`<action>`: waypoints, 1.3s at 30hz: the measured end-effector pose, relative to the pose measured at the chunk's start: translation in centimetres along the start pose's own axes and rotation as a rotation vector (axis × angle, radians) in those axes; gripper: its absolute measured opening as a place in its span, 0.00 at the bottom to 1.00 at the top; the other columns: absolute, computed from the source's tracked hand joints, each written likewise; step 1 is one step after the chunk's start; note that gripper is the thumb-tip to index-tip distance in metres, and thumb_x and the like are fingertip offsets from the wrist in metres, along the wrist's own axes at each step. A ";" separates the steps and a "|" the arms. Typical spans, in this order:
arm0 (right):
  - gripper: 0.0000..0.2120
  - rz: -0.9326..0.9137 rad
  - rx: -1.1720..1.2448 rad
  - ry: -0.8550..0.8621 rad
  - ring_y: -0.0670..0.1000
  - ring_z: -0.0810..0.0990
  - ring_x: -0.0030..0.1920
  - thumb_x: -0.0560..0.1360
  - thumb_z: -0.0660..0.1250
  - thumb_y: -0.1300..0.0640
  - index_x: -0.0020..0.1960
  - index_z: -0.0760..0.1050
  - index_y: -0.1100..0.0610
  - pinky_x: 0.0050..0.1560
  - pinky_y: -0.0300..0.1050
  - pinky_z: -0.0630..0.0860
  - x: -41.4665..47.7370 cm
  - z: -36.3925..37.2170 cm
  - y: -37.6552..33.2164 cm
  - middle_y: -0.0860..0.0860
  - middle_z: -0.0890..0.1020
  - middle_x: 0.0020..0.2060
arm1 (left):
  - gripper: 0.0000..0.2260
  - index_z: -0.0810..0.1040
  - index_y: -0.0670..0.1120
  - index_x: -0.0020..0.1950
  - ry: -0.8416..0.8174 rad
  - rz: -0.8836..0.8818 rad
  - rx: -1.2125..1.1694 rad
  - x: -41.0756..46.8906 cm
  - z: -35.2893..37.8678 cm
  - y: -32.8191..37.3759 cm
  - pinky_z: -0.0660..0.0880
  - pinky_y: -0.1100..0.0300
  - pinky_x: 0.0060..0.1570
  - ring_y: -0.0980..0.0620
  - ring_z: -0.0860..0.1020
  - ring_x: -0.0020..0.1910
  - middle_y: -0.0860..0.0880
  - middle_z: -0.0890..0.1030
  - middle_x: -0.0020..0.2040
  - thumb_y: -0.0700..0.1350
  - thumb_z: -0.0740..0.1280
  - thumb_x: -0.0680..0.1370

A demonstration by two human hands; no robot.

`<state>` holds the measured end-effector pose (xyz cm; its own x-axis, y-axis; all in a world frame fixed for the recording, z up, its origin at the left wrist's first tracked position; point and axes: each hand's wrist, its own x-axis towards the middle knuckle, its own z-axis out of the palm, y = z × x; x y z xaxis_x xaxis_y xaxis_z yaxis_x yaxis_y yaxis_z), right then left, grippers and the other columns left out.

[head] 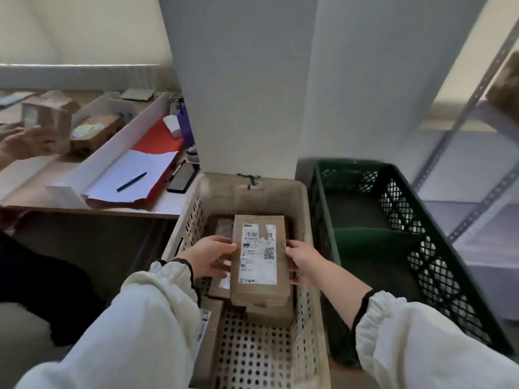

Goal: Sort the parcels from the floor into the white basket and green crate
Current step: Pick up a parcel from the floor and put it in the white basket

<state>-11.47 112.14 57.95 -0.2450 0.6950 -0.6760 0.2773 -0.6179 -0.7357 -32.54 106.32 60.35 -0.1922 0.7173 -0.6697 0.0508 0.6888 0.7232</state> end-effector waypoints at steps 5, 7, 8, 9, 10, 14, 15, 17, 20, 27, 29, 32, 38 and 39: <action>0.14 0.193 -0.077 0.044 0.53 0.76 0.41 0.78 0.55 0.59 0.62 0.71 0.50 0.50 0.53 0.77 3.1 2.1 7.9 0.54 0.80 0.49 | 0.28 0.59 0.57 0.74 -0.147 -0.222 -0.002 3.9 1.9 -7.7 0.72 0.37 0.59 0.39 0.79 0.51 0.40 0.79 0.53 0.35 0.60 0.79; 0.14 0.233 -0.140 0.047 0.52 0.76 0.37 0.78 0.55 0.59 0.62 0.70 0.52 0.45 0.49 0.78 3.9 2.9 10.5 0.54 0.81 0.48 | 0.30 0.59 0.60 0.74 -0.187 -0.274 0.037 4.7 2.5 -10.6 0.71 0.35 0.59 0.40 0.78 0.51 0.43 0.80 0.53 0.34 0.59 0.79; 0.15 0.250 -0.146 0.045 0.51 0.77 0.38 0.78 0.55 0.59 0.63 0.69 0.53 0.42 0.46 0.78 4.2 3.4 11.7 0.53 0.81 0.48 | 0.31 0.58 0.62 0.74 -0.192 -0.290 0.040 5.1 2.8 -12.0 0.71 0.34 0.58 0.39 0.78 0.54 0.43 0.80 0.55 0.34 0.60 0.79; 0.16 0.265 -0.148 0.044 0.51 0.78 0.40 0.78 0.56 0.58 0.65 0.68 0.53 0.39 0.45 0.77 4.5 3.9 12.8 0.52 0.81 0.48 | 0.33 0.56 0.63 0.75 -0.193 -0.302 0.039 5.4 3.0 -13.3 0.72 0.33 0.57 0.39 0.78 0.56 0.43 0.80 0.57 0.34 0.61 0.79; 0.16 0.278 -0.153 0.048 0.51 0.79 0.42 0.78 0.57 0.57 0.66 0.67 0.52 0.38 0.44 0.76 4.7 4.4 13.8 0.51 0.80 0.47 | 0.34 0.55 0.65 0.75 -0.193 -0.310 0.035 5.7 3.1 -14.4 0.72 0.33 0.56 0.38 0.78 0.57 0.43 0.80 0.59 0.35 0.62 0.78; 0.19 0.329 -0.196 0.096 0.55 0.78 0.51 0.79 0.57 0.57 0.69 0.63 0.56 0.51 0.50 0.77 5.6 5.7 17.1 0.54 0.77 0.55 | 0.38 0.51 0.65 0.75 -0.190 -0.356 0.007 7.0 3.7 -18.0 0.78 0.38 0.47 0.40 0.79 0.54 0.46 0.81 0.57 0.34 0.64 0.76; 0.20 0.337 -0.208 0.103 0.54 0.78 0.50 0.79 0.57 0.58 0.70 0.62 0.56 0.51 0.50 0.77 5.7 5.9 17.8 0.54 0.77 0.55 | 0.39 0.52 0.65 0.75 -0.199 -0.363 0.002 7.4 3.8 -18.8 0.79 0.42 0.40 0.43 0.82 0.48 0.48 0.83 0.51 0.33 0.64 0.76; 0.23 0.354 -0.212 0.110 0.52 0.78 0.47 0.79 0.58 0.60 0.73 0.58 0.56 0.47 0.47 0.77 5.6 6.1 18.8 0.54 0.76 0.54 | 0.39 0.54 0.66 0.74 -0.226 -0.363 0.016 7.9 4.1 -20.0 0.79 0.48 0.31 0.48 0.83 0.38 0.51 0.85 0.42 0.32 0.63 0.75; 0.27 0.377 -0.204 0.120 0.54 0.78 0.51 0.79 0.58 0.61 0.75 0.53 0.56 0.50 0.49 0.78 5.7 6.3 19.6 0.56 0.74 0.61 | 0.39 0.55 0.66 0.73 -0.253 -0.368 0.053 8.6 4.1 -20.8 0.80 0.45 0.35 0.46 0.84 0.41 0.50 0.85 0.44 0.32 0.65 0.75; 0.25 0.410 -0.208 0.157 0.57 0.78 0.51 0.78 0.55 0.62 0.74 0.55 0.53 0.53 0.53 0.78 5.6 5.7 19.7 0.56 0.77 0.56 | 0.35 0.57 0.62 0.74 -0.338 -0.377 0.173 9.3 4.0 -18.9 0.79 0.49 0.33 0.48 0.80 0.32 0.45 0.82 0.44 0.32 0.64 0.77; 0.23 0.428 -0.189 0.186 0.58 0.79 0.51 0.78 0.55 0.62 0.72 0.58 0.54 0.53 0.55 0.78 5.6 5.6 19.8 0.56 0.78 0.56 | 0.35 0.57 0.61 0.74 -0.370 -0.388 0.204 9.6 4.3 -18.3 0.79 0.49 0.34 0.46 0.80 0.35 0.42 0.81 0.47 0.32 0.64 0.77; 0.23 0.433 -0.226 0.246 0.57 0.79 0.50 0.77 0.53 0.63 0.71 0.59 0.56 0.49 0.50 0.78 5.8 5.4 19.8 0.57 0.77 0.58 | 0.35 0.55 0.61 0.75 -0.401 -0.420 0.228 10.3 4.4 -17.5 0.80 0.43 0.42 0.41 0.79 0.41 0.37 0.79 0.54 0.33 0.64 0.77; 0.26 0.468 -0.369 0.288 0.59 0.76 0.55 0.77 0.52 0.64 0.75 0.54 0.58 0.43 0.44 0.71 7.2 5.7 19.5 0.59 0.71 0.66 | 0.32 0.54 0.59 0.76 -0.421 -0.476 0.228 11.3 4.7 -17.7 0.78 0.39 0.48 0.36 0.80 0.49 0.36 0.77 0.58 0.34 0.61 0.79; 0.27 0.479 -0.390 0.297 0.59 0.76 0.58 0.78 0.52 0.64 0.76 0.53 0.58 0.47 0.45 0.73 7.4 5.8 19.5 0.59 0.69 0.68 | 0.32 0.55 0.58 0.76 -0.402 -0.472 0.229 11.4 5.0 -18.0 0.78 0.40 0.46 0.37 0.80 0.48 0.37 0.78 0.57 0.34 0.62 0.79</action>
<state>-13.23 103.12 38.41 0.2375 0.4838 -0.8423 0.6200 -0.7430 -0.2520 -30.73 102.65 38.85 0.1339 0.2854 -0.9490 0.2665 0.9120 0.3119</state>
